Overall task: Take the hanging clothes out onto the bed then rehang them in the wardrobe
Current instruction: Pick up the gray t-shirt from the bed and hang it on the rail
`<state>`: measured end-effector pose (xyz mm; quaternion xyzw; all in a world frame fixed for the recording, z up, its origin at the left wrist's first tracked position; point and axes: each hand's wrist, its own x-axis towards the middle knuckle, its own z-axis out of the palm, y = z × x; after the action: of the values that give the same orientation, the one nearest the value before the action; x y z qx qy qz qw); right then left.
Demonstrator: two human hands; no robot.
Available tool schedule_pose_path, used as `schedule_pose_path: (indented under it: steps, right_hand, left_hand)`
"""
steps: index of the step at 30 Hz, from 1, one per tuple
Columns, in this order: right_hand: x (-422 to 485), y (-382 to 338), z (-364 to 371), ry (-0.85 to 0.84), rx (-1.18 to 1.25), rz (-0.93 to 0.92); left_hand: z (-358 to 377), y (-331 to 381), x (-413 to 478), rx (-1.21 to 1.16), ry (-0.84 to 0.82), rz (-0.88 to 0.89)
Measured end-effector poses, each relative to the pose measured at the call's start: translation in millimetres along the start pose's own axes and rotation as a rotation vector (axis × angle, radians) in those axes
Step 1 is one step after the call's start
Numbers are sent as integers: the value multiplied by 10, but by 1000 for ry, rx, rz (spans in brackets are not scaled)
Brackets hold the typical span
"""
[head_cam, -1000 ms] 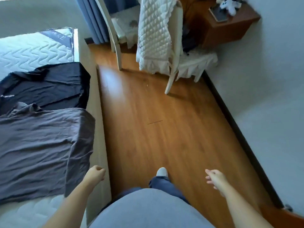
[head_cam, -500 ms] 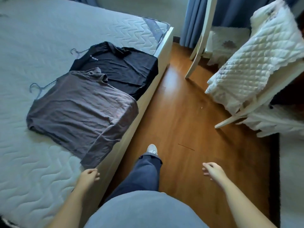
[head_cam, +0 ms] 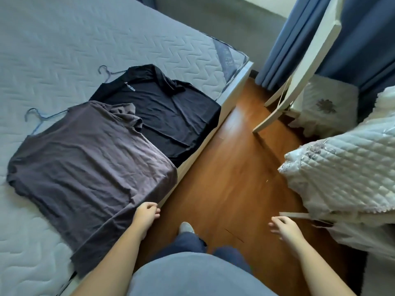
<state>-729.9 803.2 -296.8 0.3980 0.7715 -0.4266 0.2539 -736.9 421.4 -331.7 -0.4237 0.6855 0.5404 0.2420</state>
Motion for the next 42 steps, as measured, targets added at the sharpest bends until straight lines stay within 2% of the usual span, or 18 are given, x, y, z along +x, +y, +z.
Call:
schedule_pose_path:
  steps: [4,9,13,17,22,28,34,38,42]
  right_hand:
    - [391,-653,103,-72,-47,-48]
    - [957,-1620,239,-142,-136,-125]
    - [1374,-2483,572,-250,-349,-227]
    - [1468,-3259,1138,-367,-625,-319]
    - [1244,-3741,2022,-467,-831,-448]
    - [898,-3933,3033,-474,-838,-465]
    - [559,-4273,3891,-445,-911,-512]
    - [457,-4597,4548,-484,-1020,-624]
    - [517,-4956,5193,-479,-1016,-678]
  left_hand:
    - [-52,286,174,-70,86,31]
    - [-407,320,316,-133,300,-74]
    - [-623,283,327,-281,498,-181]
    - [-658,336,279,-397,597,-229]
    - [-766,177,279,-468,636,-288]
    - [-1555,-6,653,-535,644,-365]
    - [-2575,-74,1329,-382,597,-358]
    - [-3140,-101,1852,-324,634,-356]
    - [-3582,48,2335,-298,676,-336]
